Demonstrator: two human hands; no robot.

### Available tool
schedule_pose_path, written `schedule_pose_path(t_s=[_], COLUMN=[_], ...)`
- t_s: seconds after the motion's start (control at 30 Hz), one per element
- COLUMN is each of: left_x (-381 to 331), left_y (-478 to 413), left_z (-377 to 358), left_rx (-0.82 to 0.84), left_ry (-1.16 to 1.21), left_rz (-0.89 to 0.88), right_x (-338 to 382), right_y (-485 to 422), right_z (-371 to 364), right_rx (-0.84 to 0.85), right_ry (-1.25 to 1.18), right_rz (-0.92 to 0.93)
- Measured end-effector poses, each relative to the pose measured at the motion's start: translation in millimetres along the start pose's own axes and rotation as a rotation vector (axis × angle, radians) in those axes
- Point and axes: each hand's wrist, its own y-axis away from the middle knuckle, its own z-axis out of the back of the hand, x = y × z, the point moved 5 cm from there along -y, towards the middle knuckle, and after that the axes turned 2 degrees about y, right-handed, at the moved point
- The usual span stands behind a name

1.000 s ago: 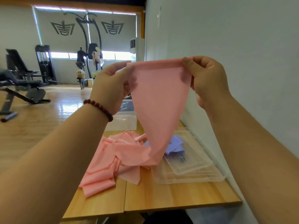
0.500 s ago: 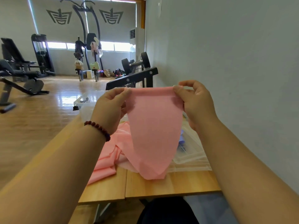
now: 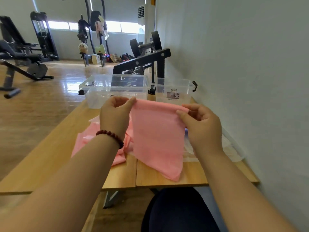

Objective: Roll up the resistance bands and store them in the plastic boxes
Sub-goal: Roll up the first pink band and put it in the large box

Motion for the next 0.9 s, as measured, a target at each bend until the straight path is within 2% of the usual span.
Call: schedule_pose_path(t_s=[0.03, 0.1, 0.27, 0.37, 0.43, 0.5, 0.57, 0.67, 0.77, 0.83, 0.9], left_x=[-2.7, -2.9, 2.4, -0.9, -1.4, -0.2, 1.4, 1.1, -10.7, -18.1, -21.5], left_y=[6.6, 21.4, 46.9, 49.3, 47.0, 40.2, 31.9, 25.7, 27.6, 30.3, 30.8], left_z=[1.4, -2.3, -19.6, -23.3, -22.1, -16.2, -7.8, 2.2, 5.1, 3.7, 3.0], left_rx=[-0.037, 0.012, 0.27, 0.312, 0.289, 0.249, 0.253, 0.4, 0.587, 0.672, 0.7], left_ry=[-0.064, -0.067, 0.191, 0.373, 0.434, 0.398, 0.274, -0.001, -0.338, -0.467, -0.492], left_rz=[-0.048, -0.057, 0.213, 0.332, 0.386, 0.393, 0.366, 0.312, 0.159, 0.047, -0.007], right_x=[0.6, 6.4, 18.8, 14.1, 10.4, 9.4, 10.9, 11.4, 9.0, 13.4, 16.5], right_y=[6.4, 20.7, 57.2, 68.8, 72.4, 72.6, 66.7, 43.2, 12.5, -0.5, -7.7], right_z=[0.2, -0.9, -17.4, -32.9, -40.1, -41.5, -33.9, -19.7, -26.0, -35.1, -43.2], right_rx=[-0.034, -0.093, -0.214, -0.137, -0.042, 0.02, -0.008, -0.056, 0.128, 0.303, 0.458], right_ry=[0.033, 0.087, 0.329, 0.368, 0.349, 0.328, 0.266, 0.139, 0.07, 0.079, 0.077], right_rz=[0.043, 0.175, 0.616, 0.688, 0.688, 0.656, 0.582, 0.363, 0.128, 0.125, 0.123])
